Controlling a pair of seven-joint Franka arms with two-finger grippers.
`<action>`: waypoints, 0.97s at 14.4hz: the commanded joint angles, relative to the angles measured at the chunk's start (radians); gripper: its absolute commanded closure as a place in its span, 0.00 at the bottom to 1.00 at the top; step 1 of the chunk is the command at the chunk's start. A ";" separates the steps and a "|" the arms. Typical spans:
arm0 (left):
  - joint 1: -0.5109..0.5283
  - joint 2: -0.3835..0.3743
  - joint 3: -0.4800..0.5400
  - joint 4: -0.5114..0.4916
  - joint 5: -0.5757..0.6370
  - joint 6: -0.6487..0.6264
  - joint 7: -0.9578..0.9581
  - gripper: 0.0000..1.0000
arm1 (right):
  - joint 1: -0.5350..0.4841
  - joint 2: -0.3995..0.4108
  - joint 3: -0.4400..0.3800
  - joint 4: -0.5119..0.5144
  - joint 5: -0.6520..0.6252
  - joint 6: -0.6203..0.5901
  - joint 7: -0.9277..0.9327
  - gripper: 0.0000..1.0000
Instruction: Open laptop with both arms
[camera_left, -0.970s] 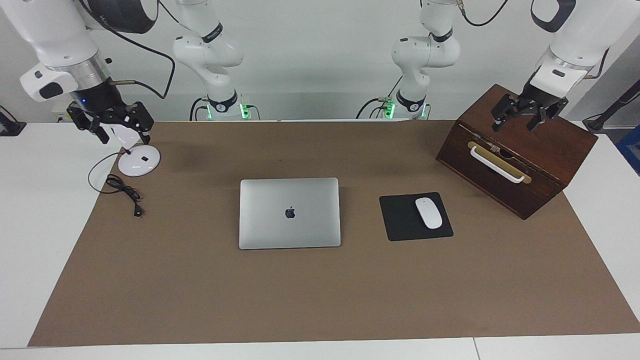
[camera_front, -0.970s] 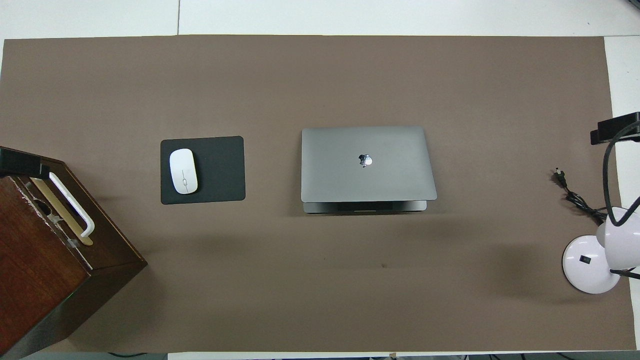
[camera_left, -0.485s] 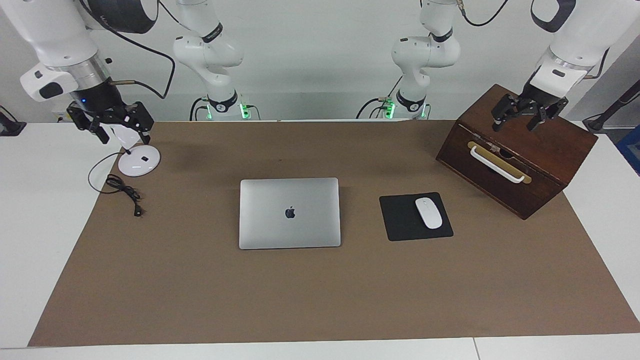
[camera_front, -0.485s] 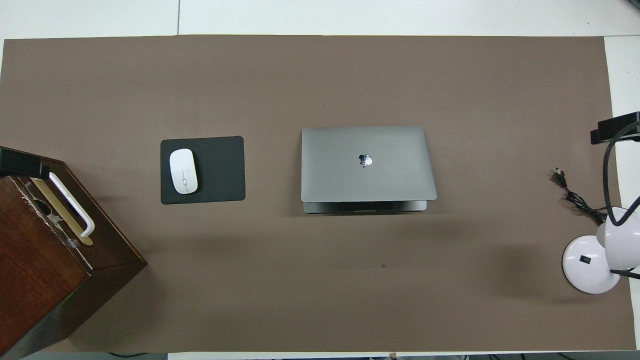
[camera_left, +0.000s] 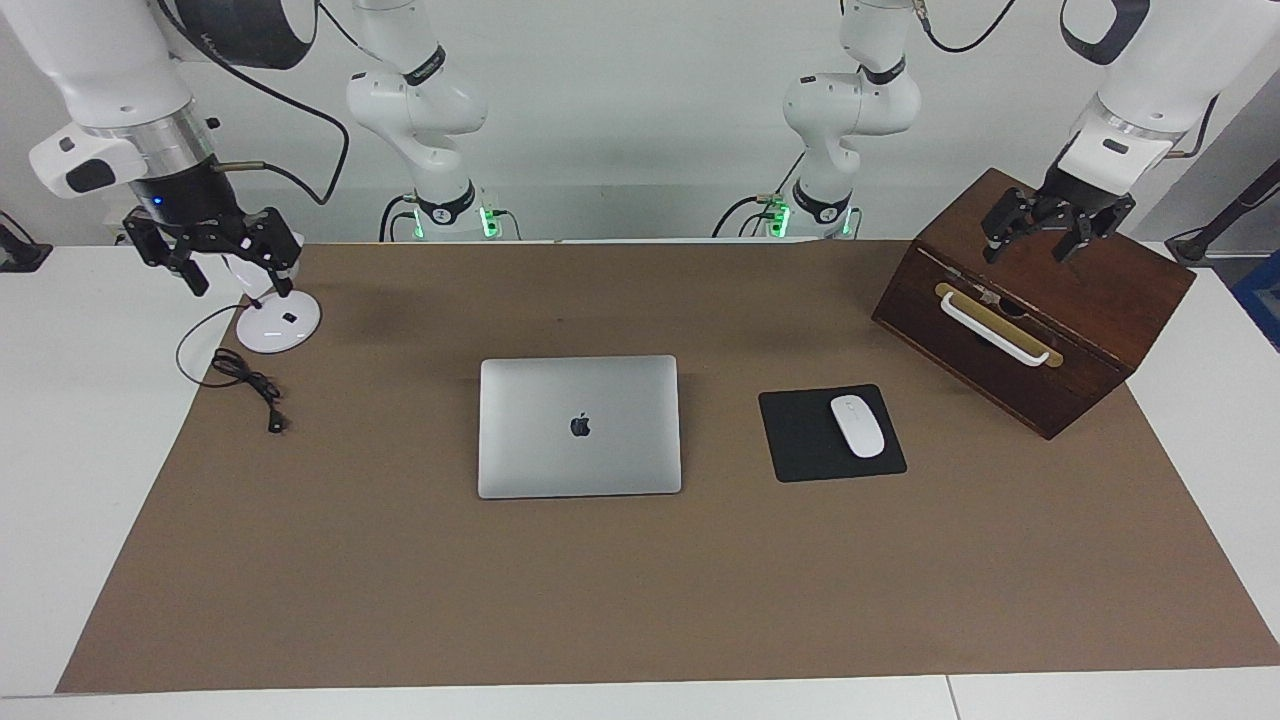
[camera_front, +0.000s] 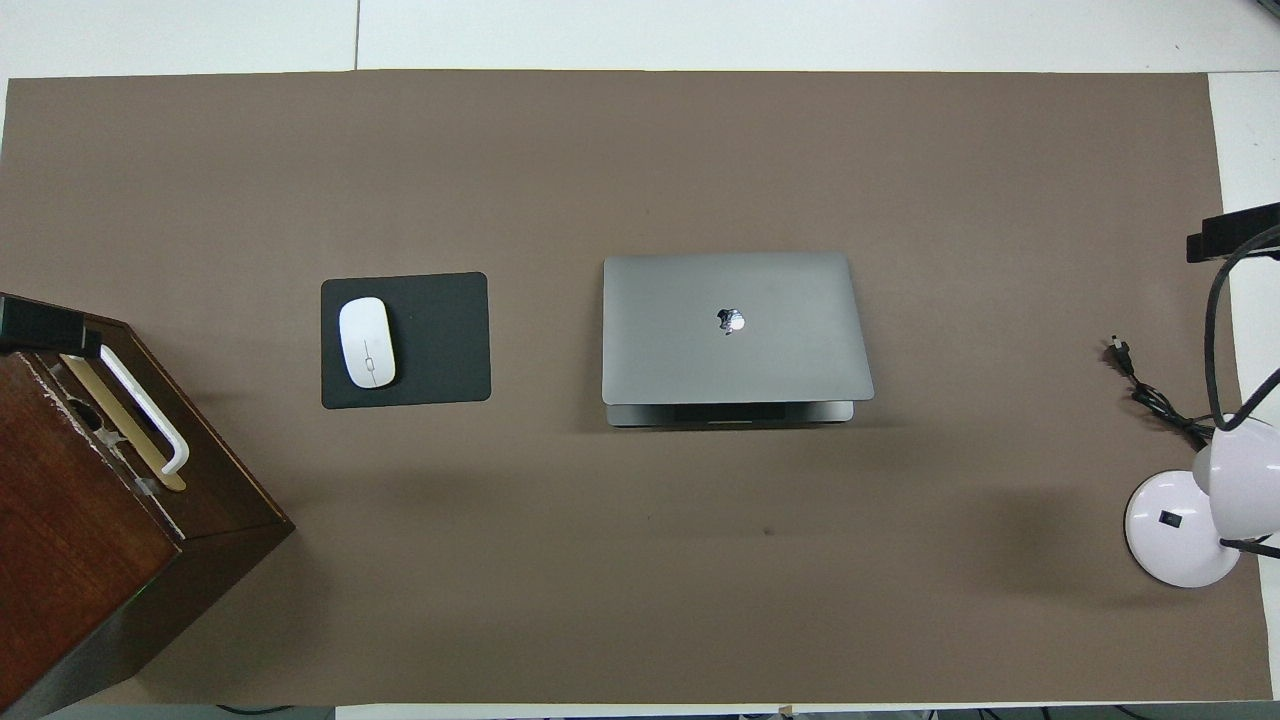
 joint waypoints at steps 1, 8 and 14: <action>-0.006 -0.010 0.001 0.004 0.016 -0.007 -0.010 0.00 | -0.010 -0.011 0.005 -0.041 -0.007 0.054 0.008 0.00; -0.003 -0.011 0.001 0.003 0.016 -0.007 -0.016 0.82 | -0.018 -0.020 0.005 -0.096 0.002 0.099 0.007 0.00; 0.001 -0.010 0.001 0.004 0.010 0.022 -0.018 1.00 | -0.028 -0.037 -0.004 -0.148 0.119 0.173 0.002 0.00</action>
